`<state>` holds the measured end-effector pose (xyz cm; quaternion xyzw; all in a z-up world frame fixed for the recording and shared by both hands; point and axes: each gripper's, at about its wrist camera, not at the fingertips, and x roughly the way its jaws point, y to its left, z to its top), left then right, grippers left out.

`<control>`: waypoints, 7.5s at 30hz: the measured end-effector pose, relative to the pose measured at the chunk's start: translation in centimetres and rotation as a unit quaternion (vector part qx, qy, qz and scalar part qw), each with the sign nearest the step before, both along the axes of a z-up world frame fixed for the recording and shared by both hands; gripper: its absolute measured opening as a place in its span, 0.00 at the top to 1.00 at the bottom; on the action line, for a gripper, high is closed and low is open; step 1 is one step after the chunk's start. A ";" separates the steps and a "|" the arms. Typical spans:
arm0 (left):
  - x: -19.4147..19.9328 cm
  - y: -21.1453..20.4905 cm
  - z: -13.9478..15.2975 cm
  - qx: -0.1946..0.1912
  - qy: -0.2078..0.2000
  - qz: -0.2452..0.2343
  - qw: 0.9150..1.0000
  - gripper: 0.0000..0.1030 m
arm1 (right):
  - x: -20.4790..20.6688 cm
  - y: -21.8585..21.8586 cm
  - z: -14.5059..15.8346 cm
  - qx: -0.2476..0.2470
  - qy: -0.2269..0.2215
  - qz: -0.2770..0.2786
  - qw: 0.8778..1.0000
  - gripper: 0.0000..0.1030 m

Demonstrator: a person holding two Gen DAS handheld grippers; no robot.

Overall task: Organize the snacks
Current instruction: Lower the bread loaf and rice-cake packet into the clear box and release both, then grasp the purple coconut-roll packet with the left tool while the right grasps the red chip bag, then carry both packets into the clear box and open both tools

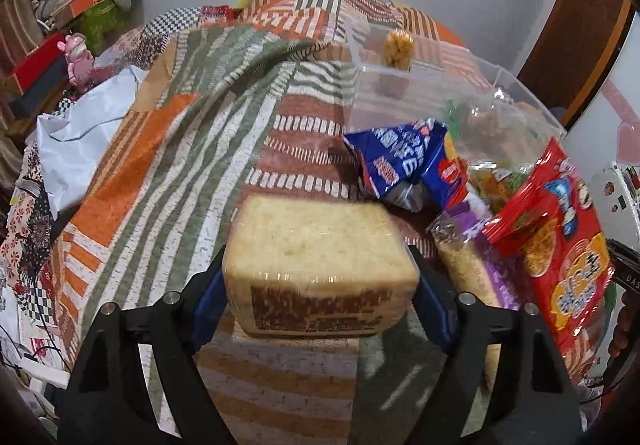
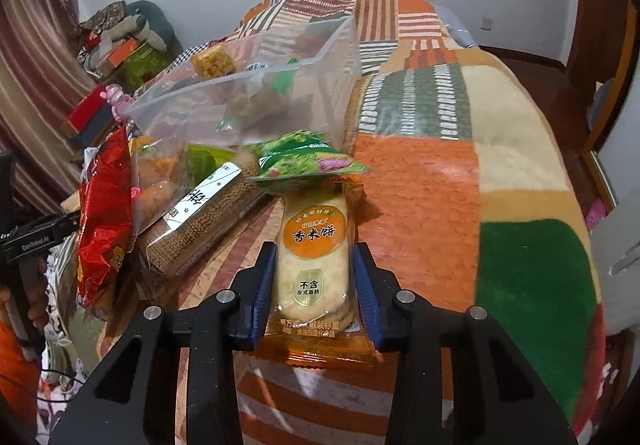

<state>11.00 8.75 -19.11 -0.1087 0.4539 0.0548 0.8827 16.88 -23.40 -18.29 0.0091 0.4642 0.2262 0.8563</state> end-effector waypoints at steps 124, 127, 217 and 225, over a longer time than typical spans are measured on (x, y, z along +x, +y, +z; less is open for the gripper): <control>-2.1 -2.9 4.2 0.005 -0.020 -0.042 0.999 0.14 | -2.7 12.4 1.2 -0.019 -0.066 0.160 0.985 0.46; -2.1 -3.7 3.9 0.001 -0.013 -0.048 0.999 0.14 | -3.1 11.4 1.5 0.002 -0.062 0.155 0.986 0.58; 17.8 -3.0 6.4 0.054 -0.079 -0.049 0.994 0.64 | 12.6 13.0 5.0 0.053 -0.054 0.044 0.996 0.74; 17.8 -3.2 4.9 0.025 -0.053 -0.061 0.996 0.63 | 12.8 12.6 4.4 0.046 -0.043 0.024 0.998 0.71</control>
